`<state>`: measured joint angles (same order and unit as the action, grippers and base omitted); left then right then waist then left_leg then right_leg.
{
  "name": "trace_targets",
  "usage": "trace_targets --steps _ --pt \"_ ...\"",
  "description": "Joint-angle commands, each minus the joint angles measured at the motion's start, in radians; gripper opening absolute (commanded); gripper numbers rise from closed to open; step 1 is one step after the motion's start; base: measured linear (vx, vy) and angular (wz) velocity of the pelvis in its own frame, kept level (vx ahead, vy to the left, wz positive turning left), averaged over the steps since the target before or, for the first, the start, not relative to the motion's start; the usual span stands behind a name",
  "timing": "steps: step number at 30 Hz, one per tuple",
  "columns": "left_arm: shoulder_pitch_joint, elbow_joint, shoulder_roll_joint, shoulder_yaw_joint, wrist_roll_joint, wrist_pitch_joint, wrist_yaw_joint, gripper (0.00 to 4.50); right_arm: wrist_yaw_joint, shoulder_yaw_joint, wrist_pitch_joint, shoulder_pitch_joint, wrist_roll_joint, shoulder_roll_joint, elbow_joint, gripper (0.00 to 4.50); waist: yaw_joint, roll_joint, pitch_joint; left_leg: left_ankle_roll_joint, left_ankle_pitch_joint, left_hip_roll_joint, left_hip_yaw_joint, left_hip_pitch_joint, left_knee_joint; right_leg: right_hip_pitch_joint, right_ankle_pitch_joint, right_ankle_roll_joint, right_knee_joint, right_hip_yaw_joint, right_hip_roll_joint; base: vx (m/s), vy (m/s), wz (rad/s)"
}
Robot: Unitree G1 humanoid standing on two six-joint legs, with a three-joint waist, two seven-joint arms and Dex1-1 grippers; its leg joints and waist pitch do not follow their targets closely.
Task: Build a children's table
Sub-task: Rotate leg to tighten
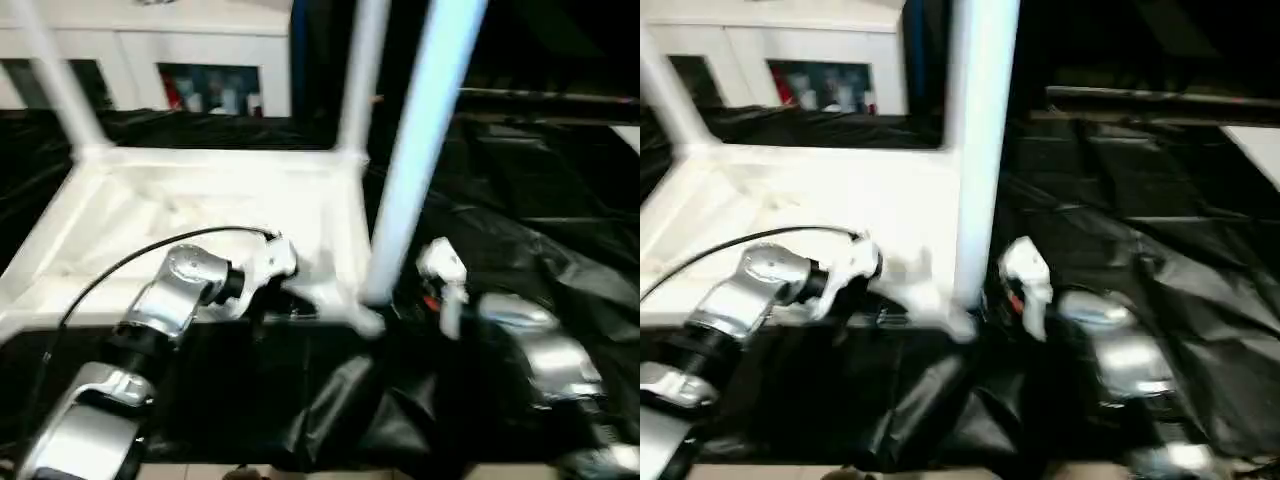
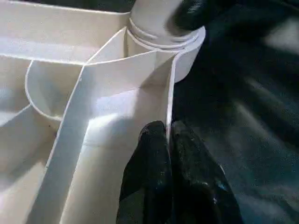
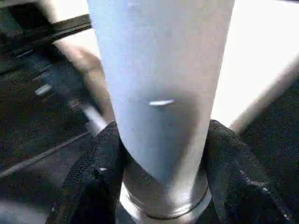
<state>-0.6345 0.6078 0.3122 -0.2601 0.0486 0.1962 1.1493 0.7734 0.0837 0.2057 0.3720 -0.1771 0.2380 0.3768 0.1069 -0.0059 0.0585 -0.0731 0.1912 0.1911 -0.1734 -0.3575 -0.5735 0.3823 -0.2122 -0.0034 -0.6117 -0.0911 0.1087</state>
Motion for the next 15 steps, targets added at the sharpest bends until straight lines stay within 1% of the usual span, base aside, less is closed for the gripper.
trace_targets --steps 1,3,4,5,6,7,8,9,10,11,13,14,15 --pt "0.023 0.025 -0.070 -0.023 0.009 0.030 -0.091 0.00 -0.168 0.009 0.045 0.010 0.035 -0.076 0.095 2.06 -0.001 -0.004 -0.037 -0.013 0.272 0.045 0.018 0.001 0.092 -0.030 -0.354 -0.173 0.095 0.055 0.064 0.000 0.000 0.00" --pt "0.029 0.024 -0.114 -0.024 0.015 0.052 -0.151 0.00 -0.288 -0.007 0.053 0.030 0.045 -0.142 0.129 2.06 -0.006 -0.005 -0.037 -0.024 0.288 0.044 0.019 0.004 0.094 -0.028 -0.380 -0.158 0.099 0.056 0.065 0.000 0.000 0.00" --pt "0.031 0.022 -0.124 -0.024 0.017 0.058 -0.162 0.00 -0.314 -0.010 0.055 0.035 0.048 -0.157 0.137 2.06 -0.006 -0.004 -0.037 -0.027 0.297 0.043 0.019 0.009 0.095 -0.025 -0.387 -0.151 0.104 0.057 0.065 0.000 0.000 0.00" --pt "0.035 0.019 -0.155 -0.027 0.022 0.072 -0.200 0.00 -0.372 -0.013 0.056 0.051 0.054 -0.196 0.157 2.06 -0.007 -0.004 -0.038 -0.027 0.300 0.043 0.019 0.009 0.096 -0.026 -0.384 -0.148 0.103 0.057 0.063 0.000 0.000 0.00" --pt "0.039 0.014 -0.186 -0.031 0.026 0.085 -0.229 0.00 -0.414 -0.009 0.048 0.069 0.071 -0.233 0.177 2.06 -0.009 -0.005 -0.039 -0.027 0.305 0.043 0.018 0.008 0.096 -0.025 -0.372 -0.146 0.102 0.058 0.061 0.000 0.000 0.00" --pt "0.042 0.010 -0.207 -0.036 0.029 0.092 -0.246 0.00 -0.433 0.001 0.039 0.082 0.087 -0.256 0.189 2.06 -0.012 -0.005 -0.037 -0.032 0.317 0.043 0.019 0.008 0.098 -0.023 -0.388 -0.142 0.105 0.057 0.062 0.000 0.000 0.00" --pt "0.046 0.006 -0.225 -0.044 0.032 0.094 -0.253 0.00 -0.440 0.015 0.032 0.094 0.099 -0.278 0.197 2.06 -0.013 -0.006 -0.036 -0.031 0.323 0.041 0.019 0.008 0.099 -0.023 -0.405 -0.135 0.107 0.056 0.061 0.000 0.000 0.00" --pt "0.047 0.001 -0.235 -0.051 0.034 0.098 -0.256 0.00 -0.432 0.025 0.021 0.100 0.104 -0.289 0.200 2.06 -0.013 -0.006 -0.037 -0.030 0.332 0.041 0.020 0.009 0.099 -0.022 -0.422 -0.124 0.110 0.057 0.062 0.000 0.000 0.00" --pt "0.047 -0.002 -0.242 -0.057 0.035 0.099 -0.257 0.00 -0.422 0.034 0.007 0.104 0.107 -0.294 0.202 2.06 -0.011 -0.008 -0.040 -0.023 0.329 0.041 0.019 0.011 0.099 -0.022 -0.421 -0.116 0.113 0.058 0.062 0.000 0.000 0.00" --pt "0.043 0.000 -0.241 -0.059 0.038 0.095 -0.259 0.00 -0.408 0.030 0.000 0.104 0.097 -0.293 0.197 2.06 -0.010 -0.008 -0.042 -0.016 0.311 0.041 0.019 0.008 0.100 -0.025 -0.392 -0.113 0.111 0.059 0.060 0.000 0.000 0.00" --pt "0.037 0.004 -0.236 -0.059 0.043 0.090 -0.262 0.00 -0.397 0.016 0.000 0.105 0.083 -0.292 0.192 2.06 -0.010 -0.008 -0.042 -0.013 0.302 0.042 0.019 0.007 0.102 -0.026 -0.366 -0.114 0.109 0.058 0.057 0.000 0.000 0.00" --pt "0.037 0.004 -0.236 -0.059 0.043 0.090 -0.262 0.00 -0.397 0.016 0.000 0.105 0.083 -0.292 0.192 2.39 -0.010 -0.008 -0.043 -0.012 0.298 0.042 0.019 0.006 0.102 -0.027 -0.346 -0.118 0.107 0.058 0.056 0.000 0.000 0.00" --pt "0.030 0.013 -0.219 -0.058 0.051 0.075 -0.257 0.00 -0.371 0.005 0.002 0.105 0.071 -0.275 0.187 2.58 -0.010 -0.006 -0.045 -0.011 0.302 0.042 0.018 0.007 0.101 -0.027 -0.339 -0.122 0.106 0.058 0.056 0.000 0.000 0.00"
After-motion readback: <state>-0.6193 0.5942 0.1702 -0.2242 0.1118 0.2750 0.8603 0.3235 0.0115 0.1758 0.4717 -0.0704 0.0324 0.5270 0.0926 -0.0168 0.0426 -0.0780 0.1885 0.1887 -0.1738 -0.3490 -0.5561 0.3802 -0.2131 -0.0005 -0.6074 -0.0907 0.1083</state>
